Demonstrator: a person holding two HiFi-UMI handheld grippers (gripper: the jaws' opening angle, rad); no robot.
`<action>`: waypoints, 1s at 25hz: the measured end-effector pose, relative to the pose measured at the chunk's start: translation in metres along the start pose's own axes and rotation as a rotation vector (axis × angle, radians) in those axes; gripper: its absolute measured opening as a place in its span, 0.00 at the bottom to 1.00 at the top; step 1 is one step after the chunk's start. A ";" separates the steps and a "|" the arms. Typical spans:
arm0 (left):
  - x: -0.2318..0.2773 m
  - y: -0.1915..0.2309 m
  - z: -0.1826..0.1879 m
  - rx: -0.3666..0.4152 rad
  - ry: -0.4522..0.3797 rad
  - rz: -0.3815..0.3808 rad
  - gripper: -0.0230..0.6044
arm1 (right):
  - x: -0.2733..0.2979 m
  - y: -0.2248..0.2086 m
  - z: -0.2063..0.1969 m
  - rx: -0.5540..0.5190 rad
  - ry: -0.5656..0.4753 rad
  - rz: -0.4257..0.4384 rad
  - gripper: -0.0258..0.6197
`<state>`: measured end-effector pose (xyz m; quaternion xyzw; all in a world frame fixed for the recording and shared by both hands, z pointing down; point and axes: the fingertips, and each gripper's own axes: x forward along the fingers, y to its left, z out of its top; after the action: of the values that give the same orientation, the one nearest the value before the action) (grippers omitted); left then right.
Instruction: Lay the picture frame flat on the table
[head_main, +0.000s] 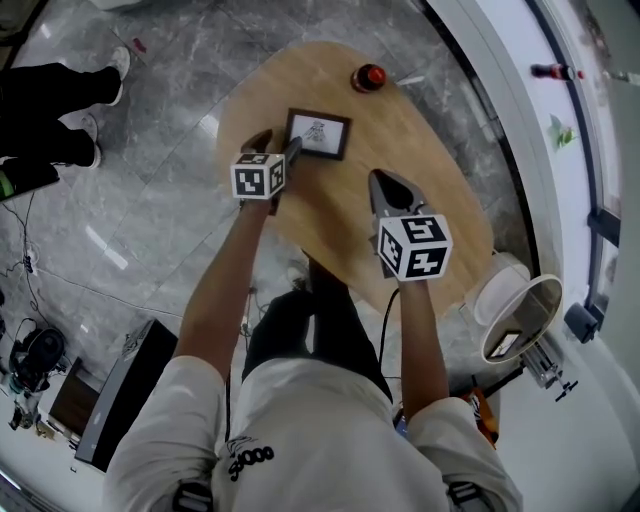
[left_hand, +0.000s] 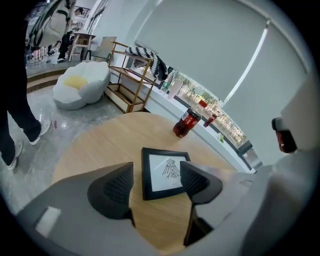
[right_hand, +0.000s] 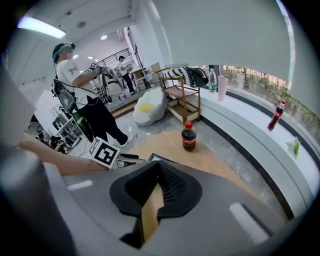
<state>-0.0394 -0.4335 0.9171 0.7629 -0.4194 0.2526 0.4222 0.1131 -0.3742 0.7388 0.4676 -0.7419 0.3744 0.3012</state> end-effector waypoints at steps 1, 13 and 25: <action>-0.007 -0.002 0.000 0.014 -0.002 0.001 0.51 | -0.004 0.001 0.002 -0.004 -0.007 0.000 0.04; -0.120 -0.034 0.010 -0.003 -0.137 0.012 0.39 | -0.063 0.034 0.021 -0.087 -0.074 0.024 0.04; -0.269 -0.058 -0.016 -0.005 -0.275 0.053 0.24 | -0.158 0.111 0.025 -0.211 -0.183 0.039 0.04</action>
<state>-0.1301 -0.2880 0.7010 0.7779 -0.4940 0.1555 0.3558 0.0692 -0.2899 0.5687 0.4510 -0.8105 0.2557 0.2725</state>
